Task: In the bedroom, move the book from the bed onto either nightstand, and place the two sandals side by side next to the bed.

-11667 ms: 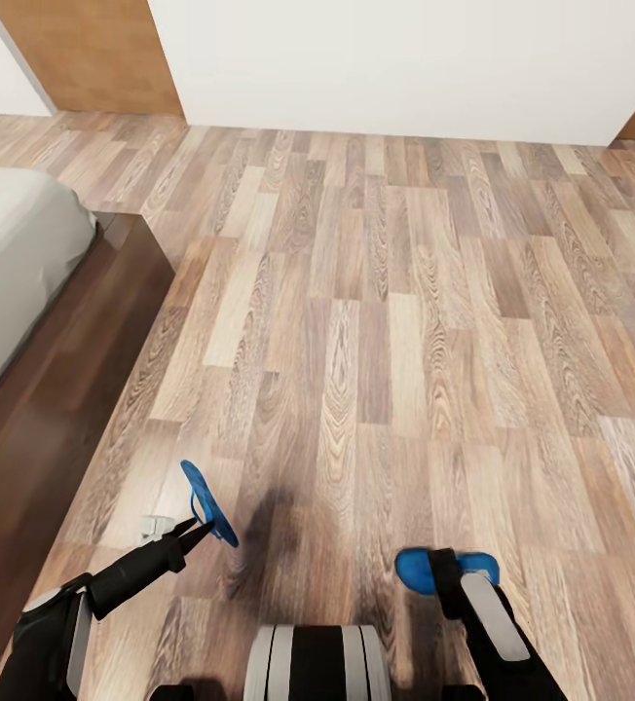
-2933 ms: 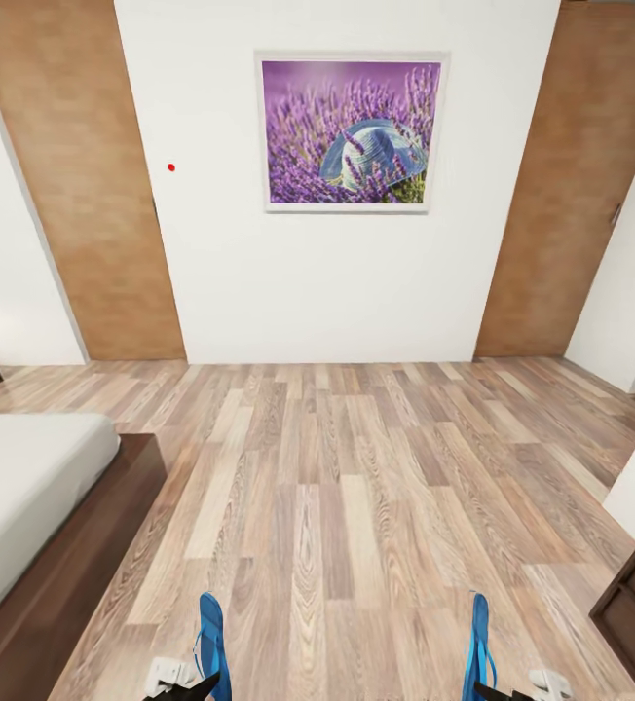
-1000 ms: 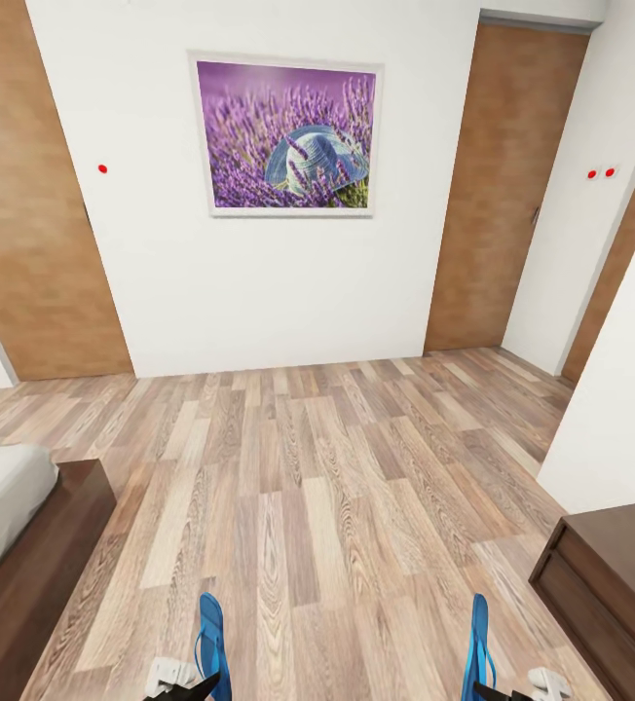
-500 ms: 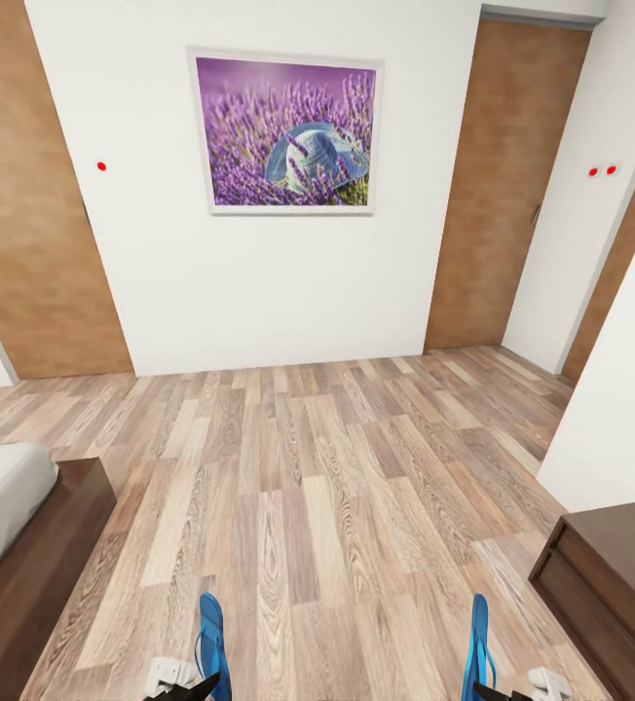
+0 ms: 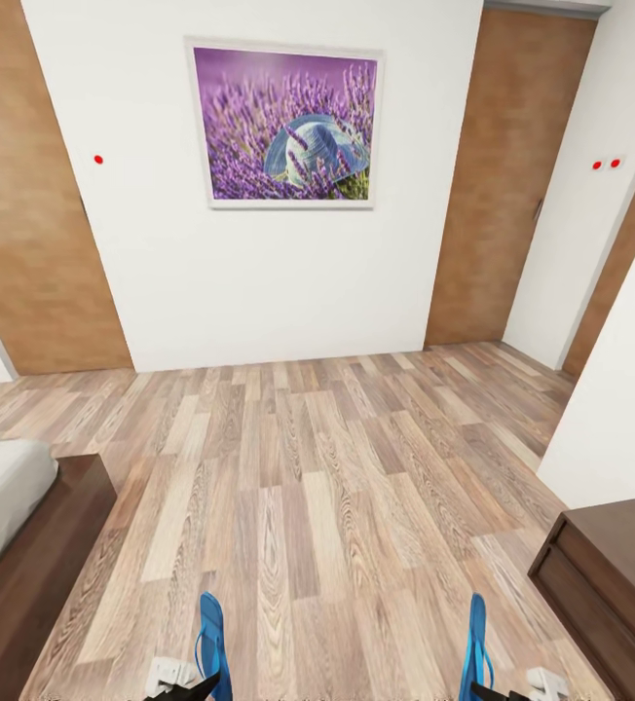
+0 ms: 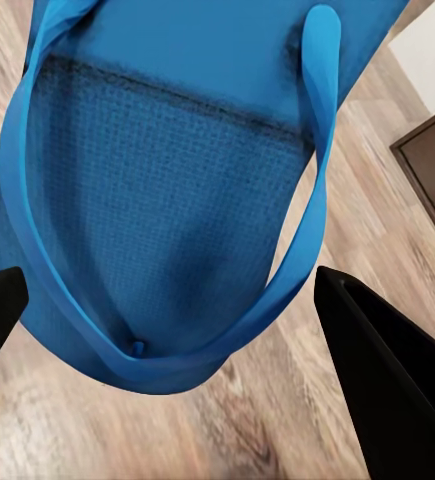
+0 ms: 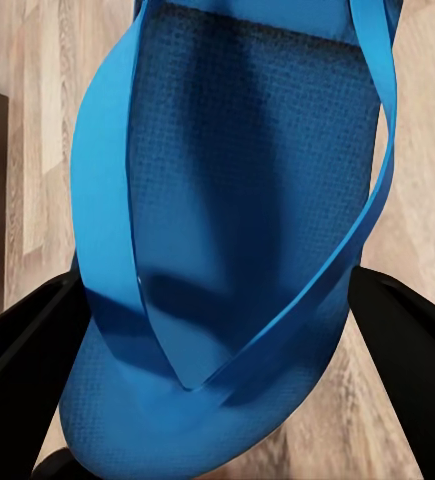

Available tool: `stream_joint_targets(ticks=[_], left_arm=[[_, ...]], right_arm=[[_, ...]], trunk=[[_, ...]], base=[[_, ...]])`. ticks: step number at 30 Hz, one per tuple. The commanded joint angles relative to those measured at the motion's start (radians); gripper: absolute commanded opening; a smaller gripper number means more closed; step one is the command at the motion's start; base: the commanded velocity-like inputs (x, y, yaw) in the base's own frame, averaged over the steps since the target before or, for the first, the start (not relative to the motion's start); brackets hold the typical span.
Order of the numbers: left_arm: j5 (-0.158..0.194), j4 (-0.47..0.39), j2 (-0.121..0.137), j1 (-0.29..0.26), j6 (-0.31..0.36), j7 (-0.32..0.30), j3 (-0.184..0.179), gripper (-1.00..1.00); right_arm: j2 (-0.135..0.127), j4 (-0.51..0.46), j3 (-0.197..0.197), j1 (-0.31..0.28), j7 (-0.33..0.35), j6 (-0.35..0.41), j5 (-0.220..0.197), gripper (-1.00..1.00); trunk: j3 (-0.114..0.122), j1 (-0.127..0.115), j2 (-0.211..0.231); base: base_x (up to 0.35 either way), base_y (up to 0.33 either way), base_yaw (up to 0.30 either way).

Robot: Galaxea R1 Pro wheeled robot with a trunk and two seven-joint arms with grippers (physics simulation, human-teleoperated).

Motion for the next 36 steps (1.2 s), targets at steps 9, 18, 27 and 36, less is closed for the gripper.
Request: stream_joint_targets(ticks=[9,18,27,36], left_arm=[[-0.010,0.000,0.000,-0.001,-0.008,-0.003,0.009,-1.00],[-0.010,0.000,0.001,-0.001,-0.008,-0.002,0.011,-1.00],[-0.010,0.000,0.001,-0.001,-0.008,-0.002,0.011,-1.00],[-0.010,0.000,0.001,-0.001,-0.008,-0.002,0.011,-1.00]], right_arm=[[0.000,0.000,0.005,-0.001,0.003,0.005,-0.009,-1.00],[0.004,0.000,0.005,0.000,0.003,0.005,-0.004,-1.00],[0.017,0.000,0.005,0.000,0.003,0.005,-0.003,-1.00],[0.018,0.000,0.005,-0.001,0.004,0.005,-0.003,-1.00]], trunk=[[-0.009,0.000,0.000],[-0.009,0.000,0.000],[-0.009,0.000,0.000],[-0.009,0.000,0.000]], base=[[0.040,0.000,0.000],[0.307,0.000,0.000],[0.332,0.000,0.075],[0.333,0.000,0.091]])
